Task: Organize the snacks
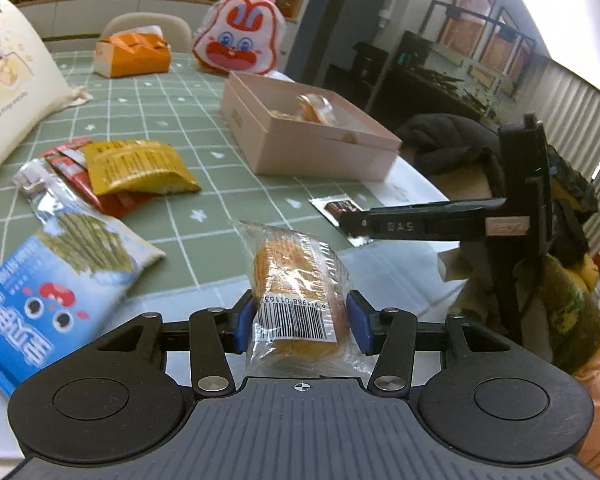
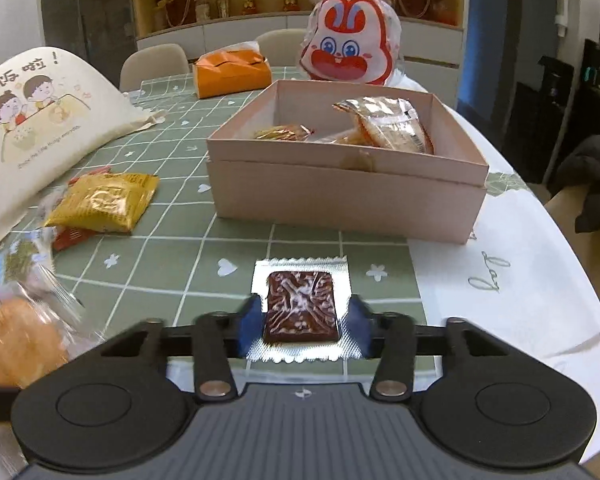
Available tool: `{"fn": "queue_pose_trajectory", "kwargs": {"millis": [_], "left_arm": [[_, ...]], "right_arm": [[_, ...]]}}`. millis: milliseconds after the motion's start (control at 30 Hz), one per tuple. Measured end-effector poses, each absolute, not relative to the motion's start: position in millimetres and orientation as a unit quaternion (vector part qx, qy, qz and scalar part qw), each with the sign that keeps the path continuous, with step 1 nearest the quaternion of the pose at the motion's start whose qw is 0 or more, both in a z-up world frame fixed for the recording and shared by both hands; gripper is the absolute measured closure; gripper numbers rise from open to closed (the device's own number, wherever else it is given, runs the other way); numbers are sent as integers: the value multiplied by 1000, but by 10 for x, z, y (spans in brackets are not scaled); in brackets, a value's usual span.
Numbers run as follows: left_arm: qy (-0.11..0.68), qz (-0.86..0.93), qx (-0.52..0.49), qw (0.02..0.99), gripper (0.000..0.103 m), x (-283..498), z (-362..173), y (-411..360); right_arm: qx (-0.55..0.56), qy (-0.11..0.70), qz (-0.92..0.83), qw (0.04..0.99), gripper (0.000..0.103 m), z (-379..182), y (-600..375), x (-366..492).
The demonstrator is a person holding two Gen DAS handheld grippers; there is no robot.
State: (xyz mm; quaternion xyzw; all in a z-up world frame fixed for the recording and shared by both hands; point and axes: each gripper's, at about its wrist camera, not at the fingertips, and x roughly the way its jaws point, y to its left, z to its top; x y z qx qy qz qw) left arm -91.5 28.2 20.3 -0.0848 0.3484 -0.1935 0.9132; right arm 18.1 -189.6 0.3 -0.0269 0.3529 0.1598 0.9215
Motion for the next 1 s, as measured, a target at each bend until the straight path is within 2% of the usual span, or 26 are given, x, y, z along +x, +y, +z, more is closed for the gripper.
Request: {"fn": "queue_pose_trajectory", "kwargs": {"millis": [233,367,467,567,700,833,900,933,1000], "left_arm": [[333,-219,-91,913,50,-926,379,191],[272,-235,-98,928,50,-674,950,177],[217,-238,-110,940,50,-263,1463,159],[213,-247,-124,937,50,364,1770,94],[240,-246,-142,928,50,1161,1804,-27],[276,-248,-173,912,49,1833,1539,-96],[322,-231,-171,902,49,2153,1237,-124],[350,-210,-170,897,49,2273,1063,-136],[370,-206,-187,887,49,2332,838,-53]], "right_arm": [[-13,340,178,923,65,276,-2241,-267],[6,290,189,938,65,806,-2483,-407],[28,244,198,949,65,1340,-2640,-299],[34,213,192,957,65,1722,-2713,-24],[40,226,193,954,65,1861,-2669,513],[27,259,187,947,64,1670,-2509,1058],[12,278,180,943,44,1457,-2426,1276],[11,288,168,943,30,1355,-2410,1343],[6,310,142,940,29,1147,-2376,1409]]}}
